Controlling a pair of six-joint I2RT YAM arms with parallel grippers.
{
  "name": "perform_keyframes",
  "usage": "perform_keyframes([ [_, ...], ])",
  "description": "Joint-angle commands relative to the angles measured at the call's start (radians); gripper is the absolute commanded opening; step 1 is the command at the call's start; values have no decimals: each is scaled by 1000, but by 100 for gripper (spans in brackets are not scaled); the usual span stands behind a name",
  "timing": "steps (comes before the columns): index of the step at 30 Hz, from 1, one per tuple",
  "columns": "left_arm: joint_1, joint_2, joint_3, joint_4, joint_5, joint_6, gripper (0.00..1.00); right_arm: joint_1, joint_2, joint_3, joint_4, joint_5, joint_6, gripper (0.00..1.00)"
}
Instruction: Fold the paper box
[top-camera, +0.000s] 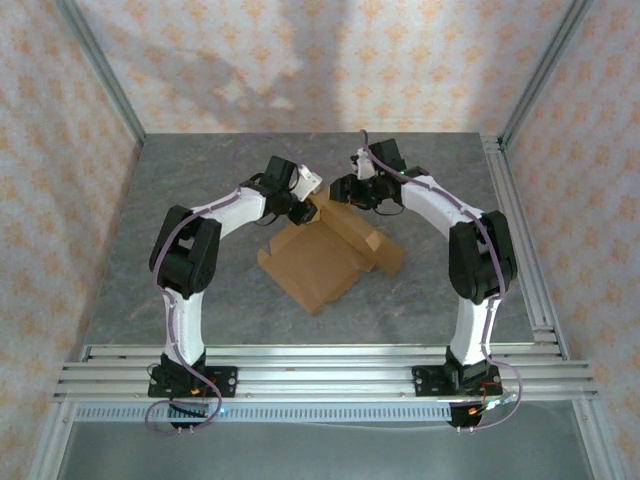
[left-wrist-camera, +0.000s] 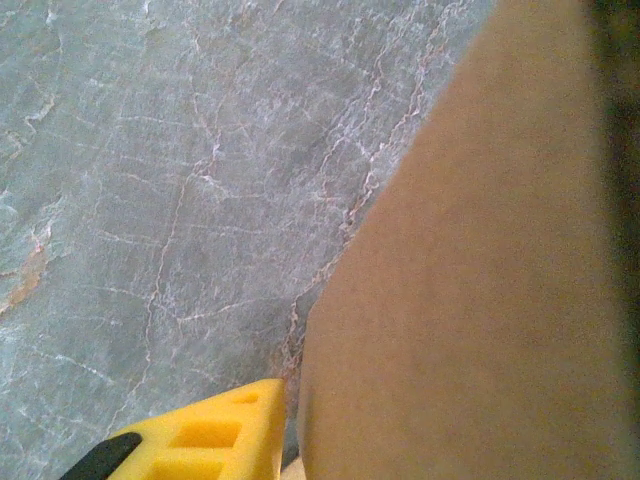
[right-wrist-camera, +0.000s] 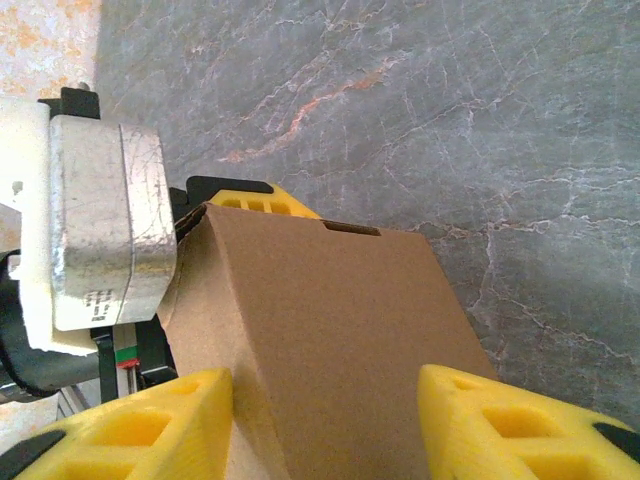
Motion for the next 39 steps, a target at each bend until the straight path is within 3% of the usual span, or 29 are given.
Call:
perform_keyframes([
  [1,-5,-42,-17,95,17,-35,26,-8,18,-34,-12,8,17,50],
  [9,-5,-51,-49,164,35,-66,26,-12,24,-45,21,-32,47,50],
  [15,-5,-37,-46,182,49,-92,13,-17,25,-49,35,-38,60,50],
  [26,-5,-50,-67,220,48,-126,4,-17,18,-66,57,-48,81,50],
  [33,-5,-47,-72,238,-10,-169,0,0,-11,-164,240,-103,214,49],
  [39,-7,-51,-61,251,-17,-195,0,53,-21,-191,296,-100,252,49],
])
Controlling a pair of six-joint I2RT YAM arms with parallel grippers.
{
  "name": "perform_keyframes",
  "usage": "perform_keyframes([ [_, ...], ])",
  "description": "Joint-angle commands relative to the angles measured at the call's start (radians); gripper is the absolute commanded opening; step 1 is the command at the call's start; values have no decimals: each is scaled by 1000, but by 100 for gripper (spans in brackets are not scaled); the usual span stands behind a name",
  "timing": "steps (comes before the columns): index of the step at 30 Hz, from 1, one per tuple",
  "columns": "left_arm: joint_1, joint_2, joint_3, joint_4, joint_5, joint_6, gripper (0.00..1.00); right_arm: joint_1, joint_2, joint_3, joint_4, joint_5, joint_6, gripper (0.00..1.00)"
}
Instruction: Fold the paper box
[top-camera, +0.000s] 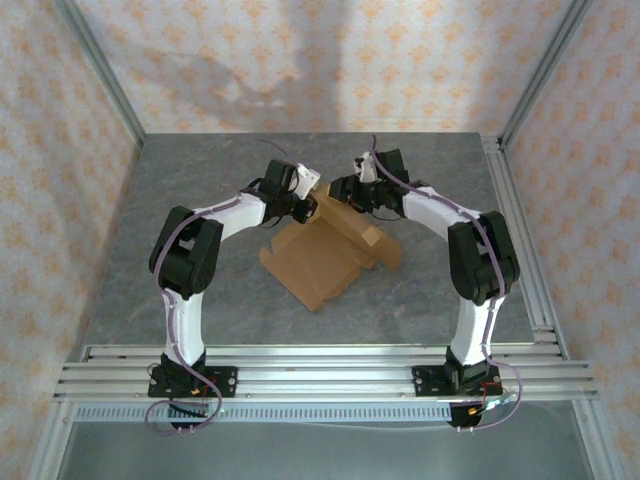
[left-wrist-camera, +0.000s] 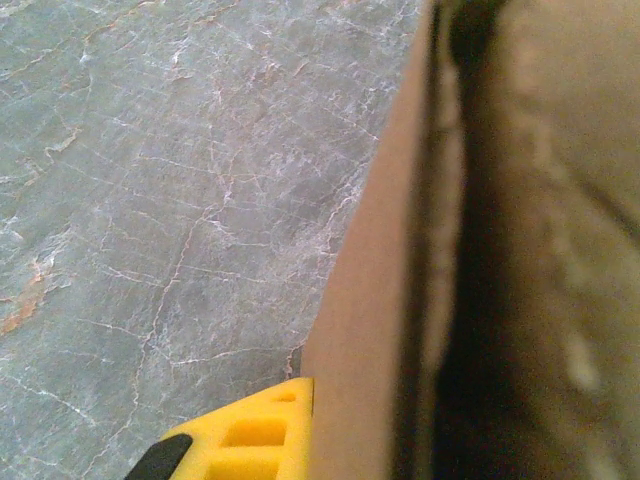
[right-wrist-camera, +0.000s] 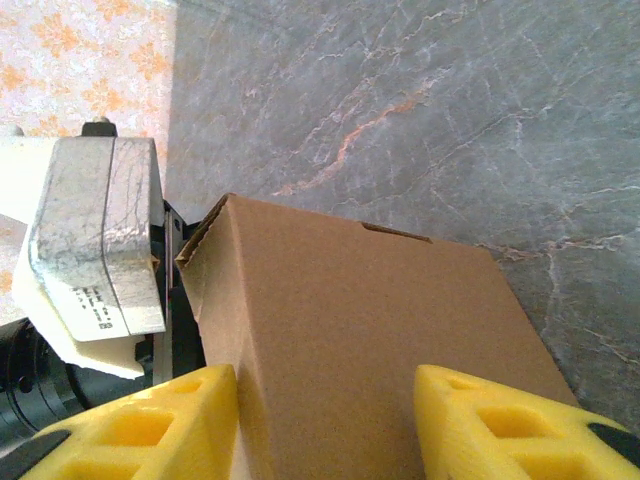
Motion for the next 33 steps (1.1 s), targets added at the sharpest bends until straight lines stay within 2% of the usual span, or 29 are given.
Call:
perform_keyframes([
  [1,-4,-44,7,85,-21,-60,0,59,-8,-40,1,-17,43,49],
  [13,-7,-71,-33,101,-20,-28,1,13,-30,-40,-16,33,35,52],
  [20,-29,-121,-111,174,-72,-33,1,7,1,9,-37,28,17,61],
  [30,-118,-156,-178,231,-196,-82,5,5,66,38,-51,-30,-15,61],
  [33,-126,-146,-188,255,-195,-124,6,5,76,40,-78,-32,-41,61],
])
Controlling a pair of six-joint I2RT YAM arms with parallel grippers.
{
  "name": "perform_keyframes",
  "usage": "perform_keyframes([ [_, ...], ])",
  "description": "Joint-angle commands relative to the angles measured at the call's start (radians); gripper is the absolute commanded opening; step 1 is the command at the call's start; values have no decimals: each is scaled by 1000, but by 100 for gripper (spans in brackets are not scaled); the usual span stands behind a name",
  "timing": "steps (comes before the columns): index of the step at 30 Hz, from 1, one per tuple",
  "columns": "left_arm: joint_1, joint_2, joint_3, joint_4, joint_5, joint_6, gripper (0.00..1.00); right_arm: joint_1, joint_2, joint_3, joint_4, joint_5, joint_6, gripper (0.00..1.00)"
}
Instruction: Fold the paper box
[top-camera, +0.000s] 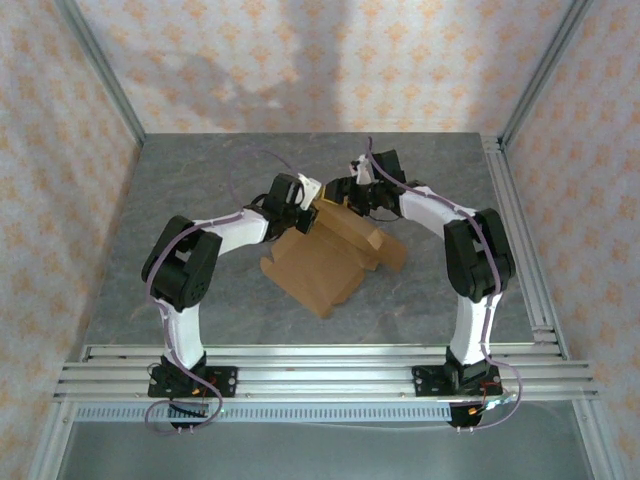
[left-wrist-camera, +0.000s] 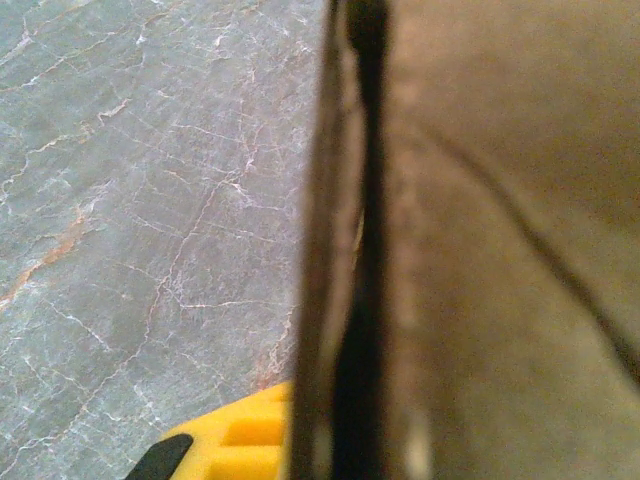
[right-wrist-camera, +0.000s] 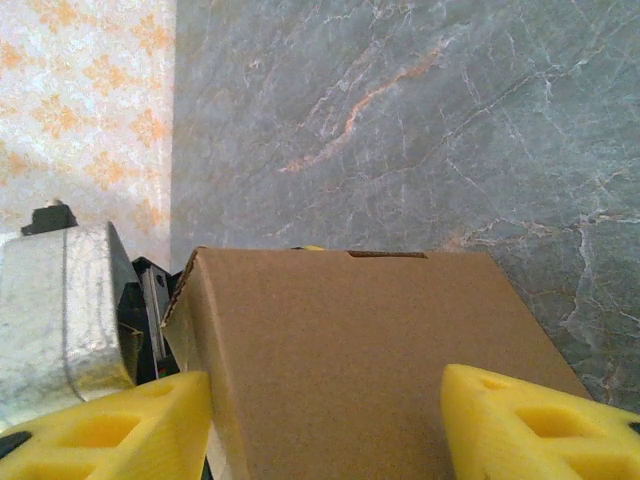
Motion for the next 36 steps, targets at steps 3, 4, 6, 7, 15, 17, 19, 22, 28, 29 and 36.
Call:
perform_keyframes([
  [3,-42,-41,-18,128,10,-86,15,-1,49,11,-68,17,-63,61],
  [4,-42,-41,-23,138,8,-95,17,-5,51,8,-67,17,-65,60],
  [6,-42,-46,-43,172,7,-112,23,-9,51,-1,-67,26,-79,60],
  [7,-41,-44,-46,179,4,-116,25,-11,51,-4,-73,34,-86,60],
  [15,-20,-58,-81,216,-8,-147,32,-29,48,-8,-80,30,-89,57],
  [17,10,-65,-100,228,39,-160,32,-29,42,-12,-79,35,-90,57],
  [19,35,-70,-121,249,82,-167,33,-29,38,-17,-76,34,-92,56],
  [22,49,-61,-125,250,130,-158,35,-29,33,-21,-74,35,-84,56],
  [28,50,-52,-134,269,169,-139,32,-30,25,-32,-59,29,-66,56],
  [29,50,-49,-127,264,169,-135,30,-30,25,-32,-60,26,-66,56],
  [36,44,-22,-95,245,178,-126,12,-31,25,-28,-37,7,-38,56],
])
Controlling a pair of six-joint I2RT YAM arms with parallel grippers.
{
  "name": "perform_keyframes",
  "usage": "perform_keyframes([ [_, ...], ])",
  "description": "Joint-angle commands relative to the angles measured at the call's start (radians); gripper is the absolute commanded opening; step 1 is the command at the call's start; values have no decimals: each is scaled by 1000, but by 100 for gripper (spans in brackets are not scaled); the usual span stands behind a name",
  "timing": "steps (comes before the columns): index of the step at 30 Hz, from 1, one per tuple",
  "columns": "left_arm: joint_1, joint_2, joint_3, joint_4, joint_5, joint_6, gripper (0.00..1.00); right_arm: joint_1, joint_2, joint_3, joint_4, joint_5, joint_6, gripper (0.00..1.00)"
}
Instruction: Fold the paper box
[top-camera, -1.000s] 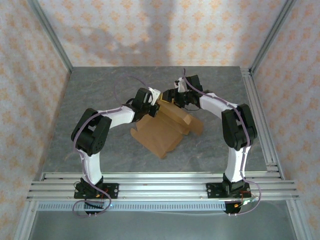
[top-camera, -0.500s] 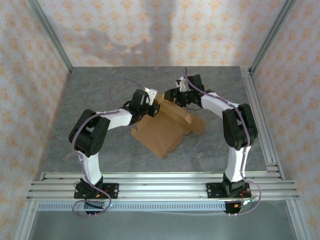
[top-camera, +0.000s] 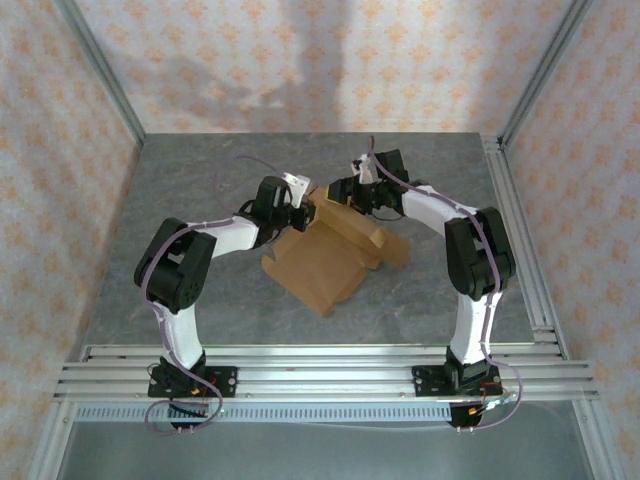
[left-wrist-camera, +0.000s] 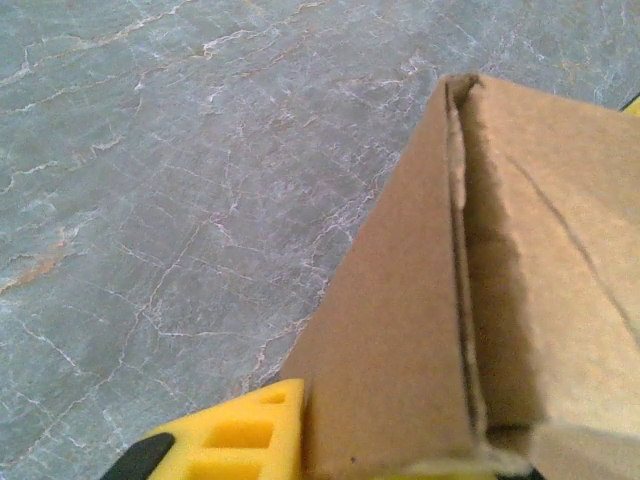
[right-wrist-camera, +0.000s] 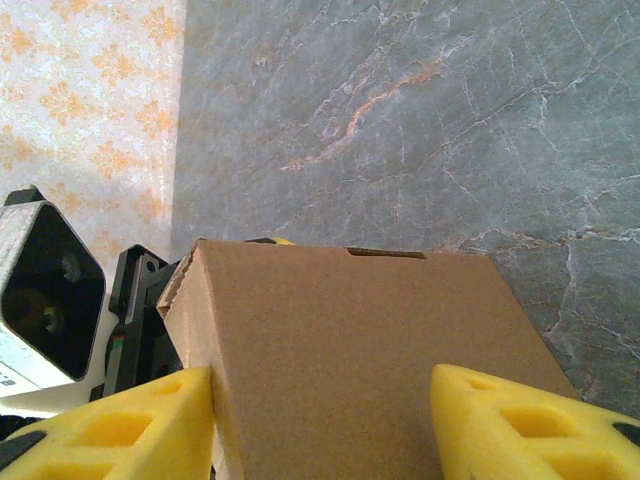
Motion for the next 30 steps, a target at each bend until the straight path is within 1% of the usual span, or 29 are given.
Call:
perform_keyframes([
  [1,-11,16,27,19,25,-2,11,-5,16,-28,-40,40,16,56],
  [4,-13,18,37,5,19,-16,6,-4,13,-33,-36,37,23,56],
  [7,-13,18,34,19,-1,-30,0,-4,7,-60,13,23,60,56],
  [11,-21,18,45,34,-4,-32,0,2,1,-95,87,6,118,55],
  [12,-25,47,50,32,-14,-26,1,6,2,-97,91,3,123,55],
  [15,-37,63,74,17,-37,-19,1,22,1,-111,129,-1,149,55],
  [20,-43,76,97,14,-48,-26,0,55,26,-160,311,-52,274,54],
  [23,-45,75,103,13,-52,-29,0,62,33,-191,391,-56,326,54],
  [30,-45,79,112,17,-74,-52,0,81,31,-186,363,-47,296,53],
])
